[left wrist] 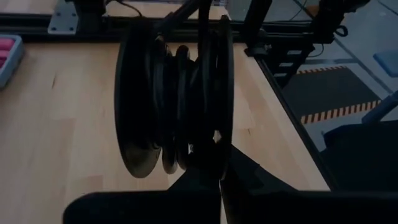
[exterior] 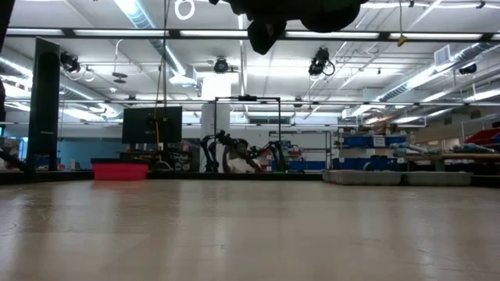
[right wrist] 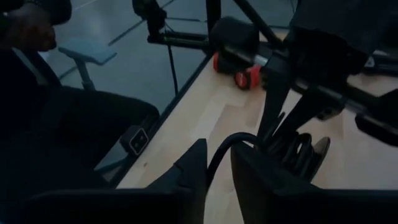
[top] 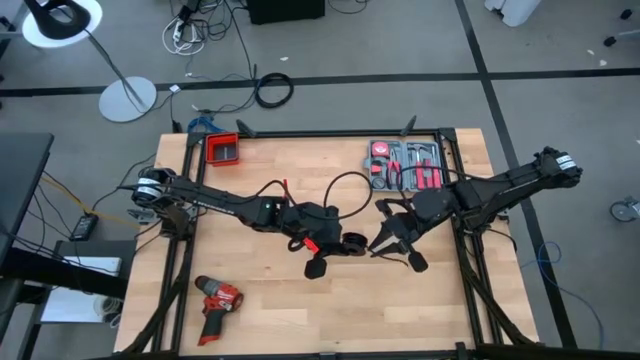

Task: Coil cords
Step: Coil the black wire onto the black spool

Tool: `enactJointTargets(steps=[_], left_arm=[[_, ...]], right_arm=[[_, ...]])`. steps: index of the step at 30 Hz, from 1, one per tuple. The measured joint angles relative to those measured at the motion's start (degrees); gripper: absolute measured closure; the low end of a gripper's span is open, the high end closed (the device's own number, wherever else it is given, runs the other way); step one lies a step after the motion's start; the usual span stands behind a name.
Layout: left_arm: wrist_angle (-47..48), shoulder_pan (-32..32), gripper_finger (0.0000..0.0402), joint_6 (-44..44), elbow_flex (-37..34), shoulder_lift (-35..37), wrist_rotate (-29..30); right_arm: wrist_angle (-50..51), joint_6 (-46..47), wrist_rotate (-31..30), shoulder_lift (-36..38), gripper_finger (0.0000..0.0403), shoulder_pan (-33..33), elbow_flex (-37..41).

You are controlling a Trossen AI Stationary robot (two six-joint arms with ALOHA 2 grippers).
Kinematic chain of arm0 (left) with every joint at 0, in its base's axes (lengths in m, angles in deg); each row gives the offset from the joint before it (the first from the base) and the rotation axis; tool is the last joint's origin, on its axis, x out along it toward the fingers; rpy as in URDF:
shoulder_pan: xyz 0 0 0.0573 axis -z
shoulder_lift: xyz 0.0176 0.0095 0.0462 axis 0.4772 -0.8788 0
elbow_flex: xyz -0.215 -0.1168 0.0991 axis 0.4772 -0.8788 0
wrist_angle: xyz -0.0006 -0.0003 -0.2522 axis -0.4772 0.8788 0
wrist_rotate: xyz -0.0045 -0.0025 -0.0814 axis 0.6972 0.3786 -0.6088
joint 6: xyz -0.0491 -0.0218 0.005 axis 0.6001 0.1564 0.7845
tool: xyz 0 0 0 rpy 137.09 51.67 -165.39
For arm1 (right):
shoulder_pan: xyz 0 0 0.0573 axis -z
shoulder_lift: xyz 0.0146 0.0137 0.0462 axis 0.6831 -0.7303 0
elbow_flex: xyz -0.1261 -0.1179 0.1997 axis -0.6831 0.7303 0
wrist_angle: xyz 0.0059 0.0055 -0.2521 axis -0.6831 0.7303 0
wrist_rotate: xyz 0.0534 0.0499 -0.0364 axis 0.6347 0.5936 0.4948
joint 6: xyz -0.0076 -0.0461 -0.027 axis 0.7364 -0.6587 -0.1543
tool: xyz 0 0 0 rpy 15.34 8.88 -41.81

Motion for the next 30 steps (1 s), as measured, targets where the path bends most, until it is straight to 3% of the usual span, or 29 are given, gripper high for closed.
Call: enactJointTargets(steps=[16,20,30], left_arm=[[-3.4,0.1,0.0402,-1.3,0.0,0.0,0.0],[-4.0,0.2,0.0402,-2.0,0.0,0.1,0.0],[-5.2,0.2,0.0402,-3.4,0.0,0.0,0.0]], right_arm=[[-6.3,0.7,2.0,-1.9,0.0324,3.2,0.0],[-9.1,0.6,5.9,-2.0,0.0320,3.9,0.0],[-10.2,0.3,7.8,-3.6,0.0302,4.5,0.0]])
